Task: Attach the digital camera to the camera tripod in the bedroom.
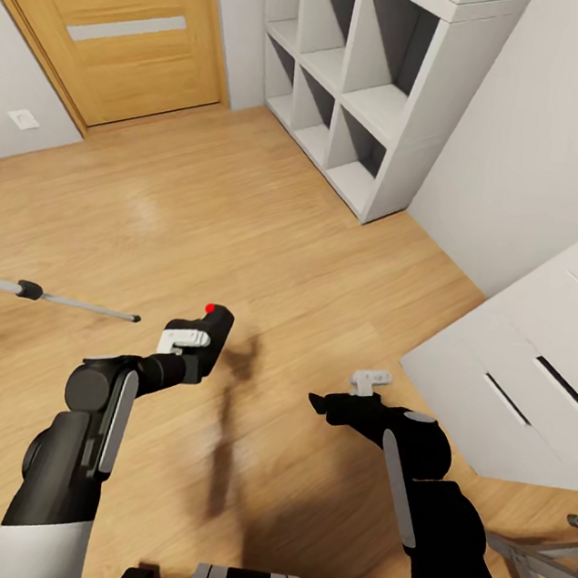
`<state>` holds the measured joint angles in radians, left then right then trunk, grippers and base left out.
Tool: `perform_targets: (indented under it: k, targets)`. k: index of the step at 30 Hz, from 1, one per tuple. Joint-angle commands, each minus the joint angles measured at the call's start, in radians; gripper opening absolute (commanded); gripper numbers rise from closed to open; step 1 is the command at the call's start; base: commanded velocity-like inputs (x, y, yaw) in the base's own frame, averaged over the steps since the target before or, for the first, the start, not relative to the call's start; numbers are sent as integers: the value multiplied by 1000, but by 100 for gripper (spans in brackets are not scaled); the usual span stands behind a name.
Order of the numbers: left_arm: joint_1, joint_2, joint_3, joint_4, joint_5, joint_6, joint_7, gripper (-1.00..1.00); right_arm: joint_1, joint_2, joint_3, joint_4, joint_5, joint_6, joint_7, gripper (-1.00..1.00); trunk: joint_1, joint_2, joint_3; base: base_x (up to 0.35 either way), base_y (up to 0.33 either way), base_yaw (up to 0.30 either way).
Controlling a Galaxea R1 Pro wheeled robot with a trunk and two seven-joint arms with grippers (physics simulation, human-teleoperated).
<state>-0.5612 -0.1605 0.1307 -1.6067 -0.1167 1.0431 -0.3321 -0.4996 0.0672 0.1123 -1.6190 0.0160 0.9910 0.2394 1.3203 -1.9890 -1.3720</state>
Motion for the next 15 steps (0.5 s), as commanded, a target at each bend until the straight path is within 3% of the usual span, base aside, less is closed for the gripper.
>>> perform_targets:
  k: [1,15]
  targets:
    - [0,-1,2,-1,-11,4,-13,-100,-1,0,0,-1,2,4,2,100,-4,7,4,0,0,0]
    - [34,-4,1,3,-3,4,-11,-100,0,2,1,-1,2,3,-1,100,-54,98,68,0,0,0]
